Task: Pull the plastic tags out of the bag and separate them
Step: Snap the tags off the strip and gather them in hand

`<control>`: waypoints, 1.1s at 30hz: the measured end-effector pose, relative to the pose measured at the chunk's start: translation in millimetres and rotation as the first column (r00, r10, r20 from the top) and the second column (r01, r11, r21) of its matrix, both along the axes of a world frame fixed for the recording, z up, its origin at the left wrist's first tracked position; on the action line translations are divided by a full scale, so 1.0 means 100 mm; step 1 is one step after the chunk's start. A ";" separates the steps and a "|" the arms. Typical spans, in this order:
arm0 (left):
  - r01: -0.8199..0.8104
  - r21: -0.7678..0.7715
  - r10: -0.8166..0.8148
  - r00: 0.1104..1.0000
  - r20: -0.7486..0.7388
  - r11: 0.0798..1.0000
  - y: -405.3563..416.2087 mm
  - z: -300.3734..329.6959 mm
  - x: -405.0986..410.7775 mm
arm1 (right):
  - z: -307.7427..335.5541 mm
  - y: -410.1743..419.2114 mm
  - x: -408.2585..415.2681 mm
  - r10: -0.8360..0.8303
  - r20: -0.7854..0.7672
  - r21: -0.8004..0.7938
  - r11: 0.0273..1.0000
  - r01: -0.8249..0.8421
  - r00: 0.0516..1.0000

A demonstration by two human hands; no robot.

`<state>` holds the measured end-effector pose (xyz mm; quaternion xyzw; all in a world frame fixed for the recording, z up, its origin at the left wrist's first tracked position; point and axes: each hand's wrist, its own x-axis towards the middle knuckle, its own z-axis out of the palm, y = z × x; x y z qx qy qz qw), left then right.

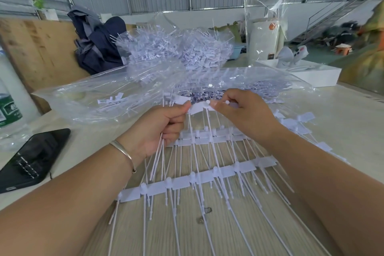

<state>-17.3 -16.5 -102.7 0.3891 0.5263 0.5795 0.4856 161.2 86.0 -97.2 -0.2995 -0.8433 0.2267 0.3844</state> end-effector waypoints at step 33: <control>0.008 -0.058 -0.014 0.995 -0.102 0.998 -0.08 0.07 0.13 | -0.01 0.00 -0.01 -0.038 -0.101 0.014 0.999 0.040 0.994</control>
